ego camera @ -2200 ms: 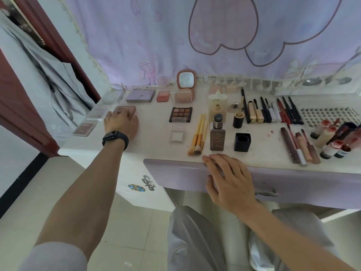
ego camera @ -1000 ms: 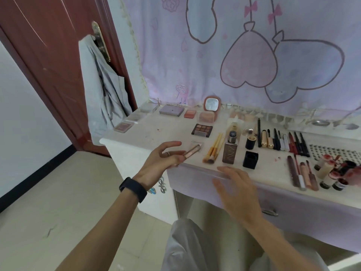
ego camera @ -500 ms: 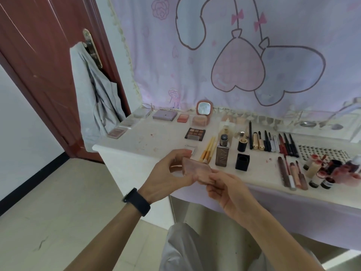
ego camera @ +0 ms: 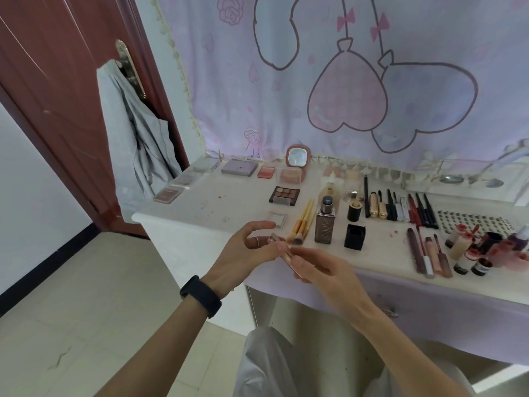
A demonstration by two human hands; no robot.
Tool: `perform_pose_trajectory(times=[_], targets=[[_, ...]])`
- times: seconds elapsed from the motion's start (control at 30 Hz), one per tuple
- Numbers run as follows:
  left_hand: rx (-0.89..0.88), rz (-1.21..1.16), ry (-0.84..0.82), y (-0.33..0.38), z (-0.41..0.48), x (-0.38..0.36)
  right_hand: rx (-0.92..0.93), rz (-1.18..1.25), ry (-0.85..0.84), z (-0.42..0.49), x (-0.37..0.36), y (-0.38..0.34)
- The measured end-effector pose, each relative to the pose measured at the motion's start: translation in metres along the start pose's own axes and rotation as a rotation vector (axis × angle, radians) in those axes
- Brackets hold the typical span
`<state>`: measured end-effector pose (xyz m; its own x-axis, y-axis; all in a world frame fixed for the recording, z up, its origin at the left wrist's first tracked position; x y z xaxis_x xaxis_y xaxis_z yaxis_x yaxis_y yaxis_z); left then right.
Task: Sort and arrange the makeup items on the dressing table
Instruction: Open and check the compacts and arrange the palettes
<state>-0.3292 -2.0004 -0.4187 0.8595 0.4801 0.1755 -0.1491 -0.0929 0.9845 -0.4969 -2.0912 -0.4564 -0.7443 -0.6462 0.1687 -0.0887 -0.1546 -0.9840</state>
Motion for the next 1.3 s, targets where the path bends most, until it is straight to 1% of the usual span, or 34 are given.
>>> perform_pose_trajectory(times=[0.1, 0.27, 0.43, 0.57, 0.7, 0.8, 0.87, 0.93, 1.03, 1.17, 1.23, 1.3], targets=[[0.009, -0.049, 0.034, -0.006, -0.002, -0.007, 0.058, -0.03, 0.059, -0.002, -0.004, 0.0], [-0.008, -0.022, 0.034, -0.015, -0.004, -0.014, 0.101, -0.054, 0.128, -0.004, -0.011, -0.001], [0.017, -0.166, 0.065, -0.022, -0.001, -0.021, 0.07, -0.049, 0.163, -0.002, -0.019, 0.002], [0.026, -0.275, 0.018, -0.02, 0.0, -0.025, 0.056, -0.037, 0.18, -0.002, -0.024, 0.003], [0.114, -0.426, -0.031, -0.025, 0.002, -0.019, -0.07, 0.048, 0.205, 0.004, -0.016, 0.002], [0.169, -0.557, -0.083, -0.034, 0.004, -0.01, -0.14, 0.11, 0.185, 0.007, -0.011, 0.002], [0.211, -0.667, -0.093, -0.038, 0.003, -0.003, -0.195, 0.163, 0.185, 0.007, -0.009, 0.001], [0.245, -0.723, -0.088, -0.042, 0.002, 0.003, -0.25, 0.229, 0.173, 0.008, -0.01, 0.001], [0.286, -0.747, -0.072, -0.046, 0.002, 0.011, -0.287, 0.304, 0.141, 0.008, -0.015, 0.0], [0.325, -0.748, -0.075, -0.048, 0.002, 0.025, -0.387, 0.41, 0.104, 0.009, -0.021, -0.001], [0.326, -0.644, -0.083, -0.047, 0.002, 0.034, -0.422, 0.472, 0.093, 0.01, -0.021, -0.001], [0.287, -0.432, -0.087, -0.041, 0.004, 0.044, -0.439, 0.522, 0.093, 0.01, -0.022, -0.002]])
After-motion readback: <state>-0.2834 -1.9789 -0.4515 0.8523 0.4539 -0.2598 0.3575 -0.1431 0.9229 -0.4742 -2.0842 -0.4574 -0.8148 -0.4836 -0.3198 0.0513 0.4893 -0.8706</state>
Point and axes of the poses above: each hand's wrist, its own z-axis towards the middle knuckle, its own x-axis out of the back of the hand, y = z × x, the point moved 2 cm from there along z, towards the middle knuckle, and after that the axes turned 6 degrees about y, right-handed, at the moved point
